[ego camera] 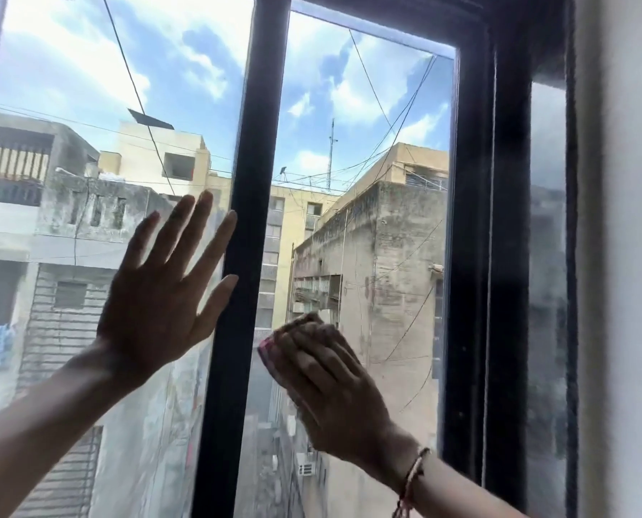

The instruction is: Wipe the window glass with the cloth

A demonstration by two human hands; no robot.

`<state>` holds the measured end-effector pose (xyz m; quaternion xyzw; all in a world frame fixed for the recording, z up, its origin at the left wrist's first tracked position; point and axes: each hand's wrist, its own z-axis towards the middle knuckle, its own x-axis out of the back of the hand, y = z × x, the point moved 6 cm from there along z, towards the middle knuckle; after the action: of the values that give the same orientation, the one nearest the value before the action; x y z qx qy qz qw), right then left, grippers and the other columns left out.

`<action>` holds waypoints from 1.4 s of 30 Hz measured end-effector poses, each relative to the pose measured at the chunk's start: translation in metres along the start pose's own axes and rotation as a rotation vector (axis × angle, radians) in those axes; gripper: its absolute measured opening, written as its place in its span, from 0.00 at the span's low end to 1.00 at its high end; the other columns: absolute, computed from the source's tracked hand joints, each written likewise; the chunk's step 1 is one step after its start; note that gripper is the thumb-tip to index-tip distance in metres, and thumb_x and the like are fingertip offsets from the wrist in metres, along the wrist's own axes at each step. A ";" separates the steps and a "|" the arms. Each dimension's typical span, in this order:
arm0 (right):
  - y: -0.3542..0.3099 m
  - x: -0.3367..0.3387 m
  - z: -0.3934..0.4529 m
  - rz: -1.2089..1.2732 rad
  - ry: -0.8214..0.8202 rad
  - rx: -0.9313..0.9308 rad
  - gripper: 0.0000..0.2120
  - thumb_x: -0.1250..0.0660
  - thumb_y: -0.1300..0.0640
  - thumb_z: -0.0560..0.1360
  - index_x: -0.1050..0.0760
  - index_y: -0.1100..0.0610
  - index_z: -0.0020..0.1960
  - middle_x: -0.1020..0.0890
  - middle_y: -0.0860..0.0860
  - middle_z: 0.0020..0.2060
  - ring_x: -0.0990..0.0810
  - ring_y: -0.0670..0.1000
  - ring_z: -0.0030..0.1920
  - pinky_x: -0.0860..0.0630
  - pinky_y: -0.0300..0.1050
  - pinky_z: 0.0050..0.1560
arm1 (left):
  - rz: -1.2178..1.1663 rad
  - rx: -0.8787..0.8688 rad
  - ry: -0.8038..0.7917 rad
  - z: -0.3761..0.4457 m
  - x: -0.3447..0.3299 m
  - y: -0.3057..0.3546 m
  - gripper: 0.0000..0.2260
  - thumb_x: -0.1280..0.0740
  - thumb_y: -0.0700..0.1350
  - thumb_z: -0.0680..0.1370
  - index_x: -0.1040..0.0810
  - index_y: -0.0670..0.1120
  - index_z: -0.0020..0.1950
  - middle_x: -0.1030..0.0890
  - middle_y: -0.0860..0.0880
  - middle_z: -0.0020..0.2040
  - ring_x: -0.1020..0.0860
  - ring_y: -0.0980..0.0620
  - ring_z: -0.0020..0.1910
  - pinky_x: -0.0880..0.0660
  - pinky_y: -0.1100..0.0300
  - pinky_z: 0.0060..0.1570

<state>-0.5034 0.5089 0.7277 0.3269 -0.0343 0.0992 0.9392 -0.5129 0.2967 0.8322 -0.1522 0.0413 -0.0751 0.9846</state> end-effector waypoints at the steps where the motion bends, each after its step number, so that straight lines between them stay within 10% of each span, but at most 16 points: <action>1: 0.007 0.004 -0.013 -0.008 -0.045 0.049 0.31 0.37 0.59 0.82 0.38 0.55 0.84 0.25 0.53 0.76 0.32 0.54 0.82 0.41 0.59 0.88 | -0.012 0.004 -0.005 -0.001 0.000 0.001 0.31 0.48 0.57 0.87 0.47 0.45 0.87 0.44 0.38 0.87 0.44 0.39 0.87 0.38 0.35 0.82; 7: 0.107 0.043 0.022 -0.087 0.347 -0.836 0.24 0.40 0.60 0.85 0.30 0.61 0.80 0.22 0.63 0.72 0.27 0.65 0.77 0.29 0.69 0.79 | -0.032 0.019 -0.009 0.002 0.002 0.001 0.30 0.48 0.56 0.87 0.47 0.45 0.87 0.43 0.38 0.87 0.44 0.39 0.87 0.38 0.36 0.83; 13: -0.031 -0.005 -0.014 -0.034 -0.010 -0.074 0.30 0.36 0.60 0.81 0.34 0.57 0.83 0.23 0.55 0.77 0.33 0.56 0.83 0.34 0.62 0.85 | -0.027 0.003 -0.015 0.000 0.000 -0.001 0.30 0.47 0.57 0.87 0.48 0.46 0.87 0.45 0.39 0.88 0.45 0.40 0.87 0.40 0.37 0.83; 20: 0.149 0.063 0.056 -0.124 0.274 -0.753 0.27 0.40 0.60 0.83 0.33 0.63 0.81 0.25 0.64 0.73 0.28 0.66 0.74 0.29 0.67 0.78 | -0.038 0.025 -0.039 -0.003 -0.001 0.002 0.30 0.47 0.57 0.87 0.46 0.46 0.87 0.43 0.39 0.87 0.43 0.40 0.86 0.38 0.36 0.83; 28: 0.042 0.016 0.069 -0.017 0.151 -0.156 0.28 0.41 0.59 0.85 0.37 0.54 0.85 0.26 0.53 0.78 0.36 0.52 0.84 0.40 0.58 0.88 | -0.032 0.033 -0.032 0.001 0.004 -0.001 0.29 0.48 0.58 0.86 0.42 0.47 0.86 0.41 0.40 0.87 0.39 0.40 0.85 0.37 0.33 0.81; 35: 0.160 0.063 0.109 -0.055 0.381 -0.815 0.24 0.36 0.63 0.83 0.28 0.61 0.79 0.23 0.63 0.71 0.27 0.63 0.74 0.26 0.66 0.76 | 0.011 0.044 -0.029 0.004 0.003 0.000 0.30 0.48 0.58 0.86 0.43 0.47 0.86 0.40 0.40 0.86 0.39 0.39 0.85 0.37 0.30 0.80; 42: 0.007 0.004 0.023 -0.005 0.042 -0.175 0.27 0.45 0.53 0.86 0.39 0.54 0.85 0.38 0.51 0.86 0.39 0.55 0.86 0.45 0.60 0.89 | -0.012 0.028 -0.029 0.001 0.002 -0.004 0.30 0.48 0.58 0.86 0.44 0.47 0.86 0.41 0.40 0.87 0.40 0.40 0.85 0.40 0.31 0.81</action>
<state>-0.5007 0.5005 0.7508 0.2416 -0.0221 0.1006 0.9649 -0.5111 0.2926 0.8339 -0.1397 0.0248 -0.0795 0.9867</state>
